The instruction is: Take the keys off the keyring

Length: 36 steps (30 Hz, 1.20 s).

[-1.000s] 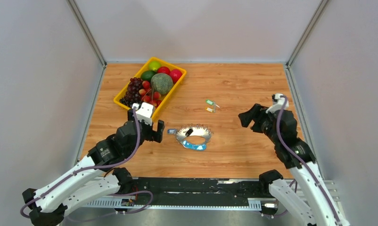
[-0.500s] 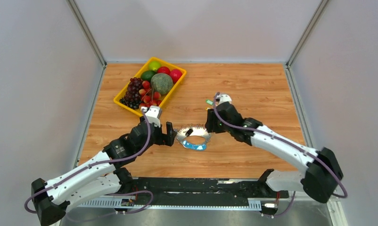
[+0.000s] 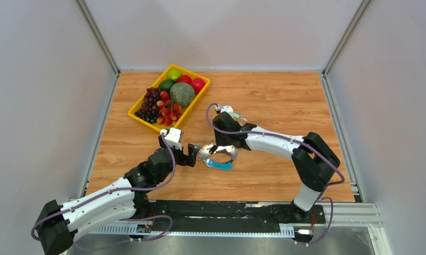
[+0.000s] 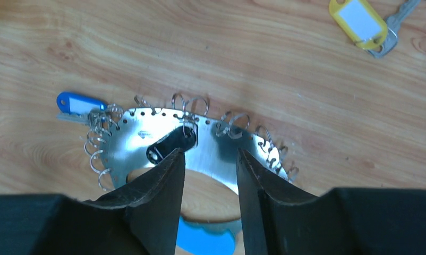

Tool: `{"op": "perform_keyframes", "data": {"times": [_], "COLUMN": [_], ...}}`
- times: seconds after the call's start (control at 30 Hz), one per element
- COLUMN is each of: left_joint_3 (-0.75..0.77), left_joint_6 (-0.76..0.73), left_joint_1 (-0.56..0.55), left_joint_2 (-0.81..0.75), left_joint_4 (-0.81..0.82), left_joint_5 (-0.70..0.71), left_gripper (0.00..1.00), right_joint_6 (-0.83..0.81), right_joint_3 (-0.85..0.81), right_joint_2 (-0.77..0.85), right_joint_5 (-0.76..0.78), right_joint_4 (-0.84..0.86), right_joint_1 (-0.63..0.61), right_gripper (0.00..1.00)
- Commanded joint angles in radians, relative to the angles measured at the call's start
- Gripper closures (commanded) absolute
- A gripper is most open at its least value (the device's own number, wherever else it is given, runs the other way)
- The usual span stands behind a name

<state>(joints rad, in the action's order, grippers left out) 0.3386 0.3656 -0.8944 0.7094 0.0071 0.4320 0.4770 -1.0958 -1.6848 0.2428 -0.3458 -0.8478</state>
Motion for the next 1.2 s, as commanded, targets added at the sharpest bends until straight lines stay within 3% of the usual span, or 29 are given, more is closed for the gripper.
{"op": "perform_keyframes", "data": {"times": [0.0, 0.33, 0.67, 0.77, 1.03, 1.17], "left_joint_3": [-0.037, -0.063, -0.062, -0.062, -0.066, -0.068], "left_joint_6": [-0.103, -0.108, -0.105, -0.106, -0.114, -0.120], "left_joint_1": [-0.001, -0.001, 0.000, -0.001, -0.001, -0.001], "left_joint_2": [-0.017, -0.058, -0.031, -0.027, -0.014, 0.008], "left_joint_4": [0.168, 0.199, 0.210, 0.212, 0.232, 0.259], "left_joint_5": [0.008, -0.045, -0.065, -0.066, -0.095, -0.141], "left_gripper": [0.00, 0.00, 0.00, 0.00, 0.00, 0.00], "right_joint_6": [0.016, 0.077, 0.119, 0.123, 0.129, 0.151], "right_joint_3": [-0.097, -0.208, -0.153, -0.141, -0.122, -0.099], "right_joint_2": [-0.088, -0.252, -0.228, -0.208, -0.158, -0.074], "right_joint_5": [0.062, 0.168, 0.204, 0.202, 0.186, 0.180], "right_joint_4": [0.025, -0.090, -0.104, -0.105, -0.103, -0.100], "right_joint_1": [-0.003, -0.001, -0.001, -0.001, -0.002, -0.002], "right_gripper": [0.58, 0.60, 0.61, 0.66, 0.97, 1.00]}}
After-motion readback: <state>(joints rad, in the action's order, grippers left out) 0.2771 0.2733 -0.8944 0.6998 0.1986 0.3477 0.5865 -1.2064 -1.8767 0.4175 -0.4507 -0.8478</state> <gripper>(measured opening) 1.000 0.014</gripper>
